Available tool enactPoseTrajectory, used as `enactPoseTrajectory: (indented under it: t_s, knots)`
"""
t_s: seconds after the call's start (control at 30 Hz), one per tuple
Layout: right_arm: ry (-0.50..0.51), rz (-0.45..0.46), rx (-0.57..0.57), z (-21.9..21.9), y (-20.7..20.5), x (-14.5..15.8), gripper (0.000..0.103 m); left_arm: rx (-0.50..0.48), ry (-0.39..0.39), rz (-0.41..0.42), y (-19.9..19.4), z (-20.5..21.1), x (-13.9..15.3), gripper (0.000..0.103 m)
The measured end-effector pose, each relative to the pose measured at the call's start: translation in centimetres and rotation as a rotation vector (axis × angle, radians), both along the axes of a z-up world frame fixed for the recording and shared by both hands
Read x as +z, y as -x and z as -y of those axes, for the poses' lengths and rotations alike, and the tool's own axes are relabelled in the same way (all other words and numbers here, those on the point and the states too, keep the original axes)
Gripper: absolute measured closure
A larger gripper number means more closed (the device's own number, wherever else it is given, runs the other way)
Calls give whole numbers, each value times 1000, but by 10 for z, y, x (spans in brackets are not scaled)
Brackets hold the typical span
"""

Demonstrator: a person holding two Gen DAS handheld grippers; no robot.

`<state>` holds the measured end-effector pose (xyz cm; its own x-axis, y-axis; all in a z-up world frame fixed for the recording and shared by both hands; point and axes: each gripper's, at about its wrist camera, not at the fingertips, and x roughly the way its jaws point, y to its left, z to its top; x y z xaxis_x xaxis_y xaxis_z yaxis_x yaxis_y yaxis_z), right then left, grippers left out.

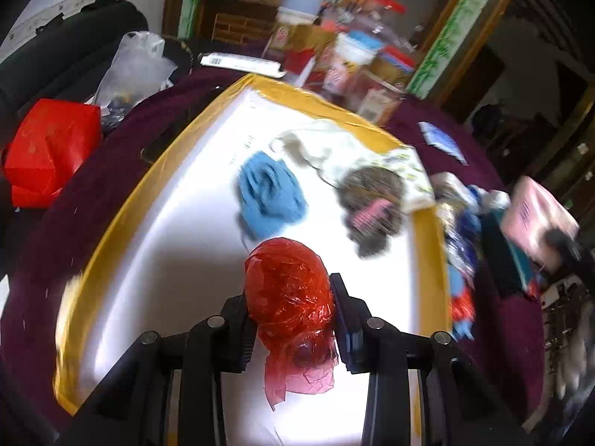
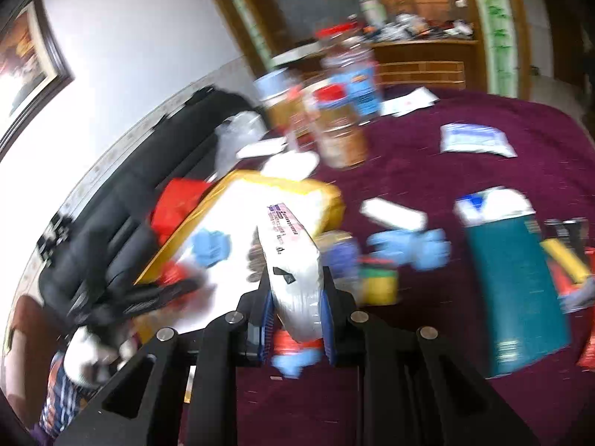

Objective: Organize soft objects
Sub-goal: 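Lower the red bag and tissue pack onto the tray and open both grippers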

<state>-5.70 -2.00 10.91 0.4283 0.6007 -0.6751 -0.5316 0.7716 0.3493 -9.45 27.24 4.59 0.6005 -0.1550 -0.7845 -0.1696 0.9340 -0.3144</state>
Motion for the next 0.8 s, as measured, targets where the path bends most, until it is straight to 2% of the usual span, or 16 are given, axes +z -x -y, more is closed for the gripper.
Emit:
enactPoseTrajectory:
  t_s: [0.07,0.1,0.2,0.27,0.33,0.4,0.47,0.6,0.77,0.8]
  knots:
    - [4,-19,38,-26,7,-7,82,12,-13,-34,-20,-7,-5,65]
    - [9,-27,49,-36,10,-10,82,17,-19,-40,-28,-11,-5,60]
    - [24,-70,87,-69,11,-24,82,60,-57,-13,-57,-22,0,32]
    - [57,-98,112,-89,9,-36,82,94,-37,17,-66,-32,2,31]
    - [95,-126,123,-105,5,-49,82,135,15,37,-65,-43,4,29]
    - [124,-156,131,-120,-1,-61,82,138,81,88,-51,-50,8,27]
    - [146,-170,127,-133,-9,-69,82,151,110,127,-37,-54,12,26]
    - [159,-150,106,-160,-28,-67,82,147,192,200,11,-61,21,20]
    - [169,-123,43,-176,-49,-66,82,134,174,267,48,-59,30,16]
    - [176,-115,18,-177,-53,-67,79,127,177,272,51,-58,31,15]
